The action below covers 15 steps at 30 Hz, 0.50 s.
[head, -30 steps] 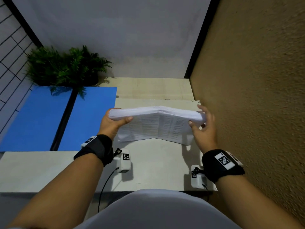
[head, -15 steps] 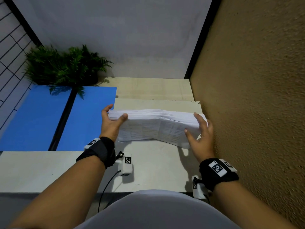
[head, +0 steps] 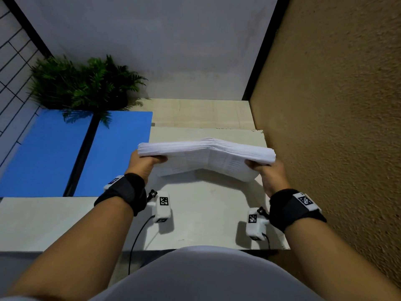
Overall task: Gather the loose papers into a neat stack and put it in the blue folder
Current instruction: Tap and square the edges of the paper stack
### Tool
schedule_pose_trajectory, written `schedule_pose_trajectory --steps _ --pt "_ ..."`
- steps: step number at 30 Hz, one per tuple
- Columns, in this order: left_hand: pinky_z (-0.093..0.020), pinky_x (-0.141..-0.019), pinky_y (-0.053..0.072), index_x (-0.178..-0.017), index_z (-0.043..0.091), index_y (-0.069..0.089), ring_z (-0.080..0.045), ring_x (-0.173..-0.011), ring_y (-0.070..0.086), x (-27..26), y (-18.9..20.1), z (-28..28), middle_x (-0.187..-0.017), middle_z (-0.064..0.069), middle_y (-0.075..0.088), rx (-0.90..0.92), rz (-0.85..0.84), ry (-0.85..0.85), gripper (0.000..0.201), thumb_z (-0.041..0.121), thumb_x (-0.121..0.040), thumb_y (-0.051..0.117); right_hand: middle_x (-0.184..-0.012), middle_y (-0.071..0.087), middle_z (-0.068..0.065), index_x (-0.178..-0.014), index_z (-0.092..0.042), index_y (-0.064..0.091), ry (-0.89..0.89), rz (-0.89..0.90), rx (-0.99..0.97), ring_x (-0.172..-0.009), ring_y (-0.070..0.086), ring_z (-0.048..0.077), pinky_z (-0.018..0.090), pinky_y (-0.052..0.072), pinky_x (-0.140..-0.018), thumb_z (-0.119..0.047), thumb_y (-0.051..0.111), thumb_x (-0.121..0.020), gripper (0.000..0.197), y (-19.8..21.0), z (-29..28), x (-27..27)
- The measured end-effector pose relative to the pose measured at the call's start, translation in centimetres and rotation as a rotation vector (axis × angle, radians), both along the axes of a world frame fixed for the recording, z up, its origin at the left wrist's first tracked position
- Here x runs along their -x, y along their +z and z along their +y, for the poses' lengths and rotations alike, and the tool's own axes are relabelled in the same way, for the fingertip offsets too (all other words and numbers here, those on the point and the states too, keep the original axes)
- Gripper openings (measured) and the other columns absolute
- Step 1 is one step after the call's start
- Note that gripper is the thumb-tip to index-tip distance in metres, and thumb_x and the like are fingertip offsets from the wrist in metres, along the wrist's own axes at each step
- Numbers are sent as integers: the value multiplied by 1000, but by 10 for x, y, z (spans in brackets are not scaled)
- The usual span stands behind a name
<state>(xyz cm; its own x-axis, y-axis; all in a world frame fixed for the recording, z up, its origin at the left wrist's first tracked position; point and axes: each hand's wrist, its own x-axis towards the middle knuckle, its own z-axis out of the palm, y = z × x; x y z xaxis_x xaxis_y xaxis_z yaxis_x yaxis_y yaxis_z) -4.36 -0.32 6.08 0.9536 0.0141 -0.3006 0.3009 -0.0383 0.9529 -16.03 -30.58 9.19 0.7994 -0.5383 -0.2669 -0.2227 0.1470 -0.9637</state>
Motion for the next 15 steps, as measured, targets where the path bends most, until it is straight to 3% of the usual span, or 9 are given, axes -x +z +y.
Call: schedule_pose_trajectory --steps 2,5,7,10,13,15 --pt "-30 -78 49 -91 17 64 -21 -88 61 -2 3 0 -92 -3 67 -34 -50 -71 44 -9 -59 77 -92 70 -4 -89 -22 66 33 5 73 -85 64 10 15 52 -67 11 78 -68 41 6 -5 -1" --pt "-26 -70 45 -83 14 63 -21 -81 58 -5 2 -2 -84 -4 64 -96 -42 -124 35 -15 -67 74 -90 66 -6 -86 -24 64 136 63 341 -85 61 11 19 50 -67 9 81 -65 42 21 -10 -6" --pt "-29 -71 44 -78 13 62 -23 -81 56 -7 -2 -2 -83 -6 62 -114 -30 -126 31 -15 -69 72 -89 64 -10 -85 -26 64 237 174 696 -86 61 13 30 52 -71 -3 80 -68 32 33 -7 -14" --pt "-35 -78 42 -76 12 62 -24 -84 56 -8 -6 -2 -84 -8 63 -112 -6 -113 28 -12 -68 73 -98 63 -6 -99 -28 65 485 326 1241 -94 60 20 40 45 -89 -19 71 -78 24 44 15 -32" --pt "-34 -74 41 -74 12 60 -23 -82 54 -9 -7 -3 -80 -6 61 -126 4 -114 27 -10 -68 73 -102 67 1 -116 -25 60 686 377 1399 -99 62 26 36 37 -79 -26 68 -81 36 38 46 -51" --pt "-34 -74 42 -77 11 61 -23 -81 55 -9 -5 -4 -82 -6 62 -140 -2 -122 25 -9 -69 74 -102 69 2 -119 -29 61 756 402 1428 -99 63 28 31 37 -72 -26 63 -84 35 36 58 -60"
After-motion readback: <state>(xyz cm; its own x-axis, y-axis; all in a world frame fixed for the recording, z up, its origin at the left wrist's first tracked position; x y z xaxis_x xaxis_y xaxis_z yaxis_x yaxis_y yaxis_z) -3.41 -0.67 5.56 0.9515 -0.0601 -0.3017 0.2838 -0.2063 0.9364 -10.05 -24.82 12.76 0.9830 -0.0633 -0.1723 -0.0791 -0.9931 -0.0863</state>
